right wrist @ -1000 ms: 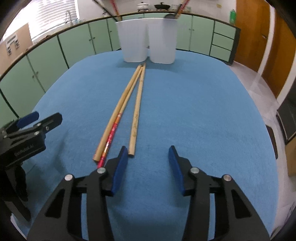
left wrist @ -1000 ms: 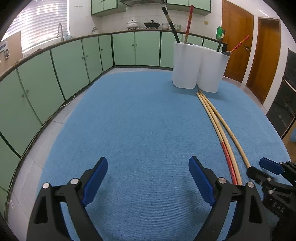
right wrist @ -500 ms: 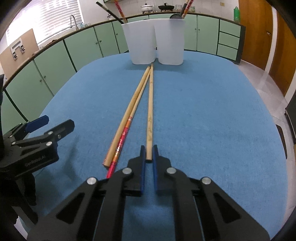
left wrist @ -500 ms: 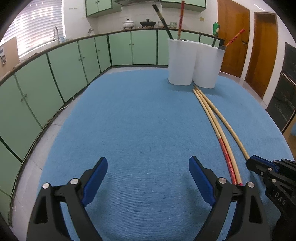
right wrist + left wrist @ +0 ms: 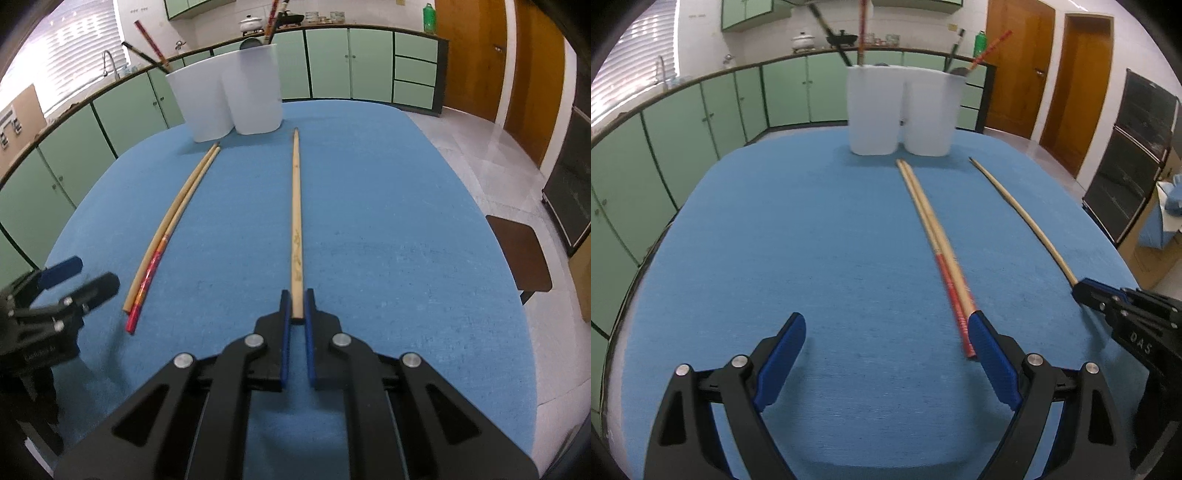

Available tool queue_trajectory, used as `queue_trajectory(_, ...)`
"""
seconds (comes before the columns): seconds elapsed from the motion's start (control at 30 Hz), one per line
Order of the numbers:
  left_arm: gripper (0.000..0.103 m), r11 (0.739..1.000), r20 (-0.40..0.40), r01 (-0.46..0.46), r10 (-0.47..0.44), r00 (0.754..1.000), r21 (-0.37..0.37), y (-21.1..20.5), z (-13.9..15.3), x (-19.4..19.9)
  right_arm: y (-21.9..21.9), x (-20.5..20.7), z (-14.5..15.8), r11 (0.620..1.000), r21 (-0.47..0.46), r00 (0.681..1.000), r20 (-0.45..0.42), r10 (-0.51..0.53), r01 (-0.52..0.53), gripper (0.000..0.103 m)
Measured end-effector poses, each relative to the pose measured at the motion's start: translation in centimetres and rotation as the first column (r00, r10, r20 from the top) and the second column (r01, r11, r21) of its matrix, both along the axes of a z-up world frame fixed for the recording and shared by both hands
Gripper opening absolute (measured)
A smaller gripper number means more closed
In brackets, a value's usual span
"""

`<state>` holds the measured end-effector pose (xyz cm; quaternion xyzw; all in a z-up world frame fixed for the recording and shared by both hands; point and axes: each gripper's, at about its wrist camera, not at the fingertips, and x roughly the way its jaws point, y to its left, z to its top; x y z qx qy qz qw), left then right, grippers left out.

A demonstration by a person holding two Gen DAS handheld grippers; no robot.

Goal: Organize utensils
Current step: 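Grasp a plain wooden chopstick with the right tool while the left tool grasps a red-patterned one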

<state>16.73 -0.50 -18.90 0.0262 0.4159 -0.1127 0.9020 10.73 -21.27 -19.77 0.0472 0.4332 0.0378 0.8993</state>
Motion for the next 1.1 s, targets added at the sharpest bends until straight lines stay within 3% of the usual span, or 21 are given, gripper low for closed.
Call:
queue_trajectory(0.3,0.089,0.999,-0.052,0.001,0.000,0.999,0.033,-0.7,-0.8,0.7,0.0,-0.5,0.0,1.000,0.009,1.000,0.005,0.000,0.000,0.006)
queue_trajectory(0.53,0.088,0.994,-0.032,-0.098,0.099,0.995,0.039,1.0,-0.4,0.4,0.0,-0.5,0.0,1.000,0.006,1.000,0.006,0.000,0.000,0.007)
queue_trajectory(0.8,0.088,0.998,0.001,-0.025,0.025,1.000,0.058,0.2,0.0,-1.2,-0.1,-0.7,0.1,1.000,0.004,1.000,0.001,0.024,-0.024,0.007)
queue_trajectory(1.1,0.065,0.999,-0.029,-0.004,0.006,1.000,0.053,-0.5,-0.5,-0.4,-0.3,-0.7,0.2,0.999,0.002,0.999,0.003,0.034,-0.034,0.007)
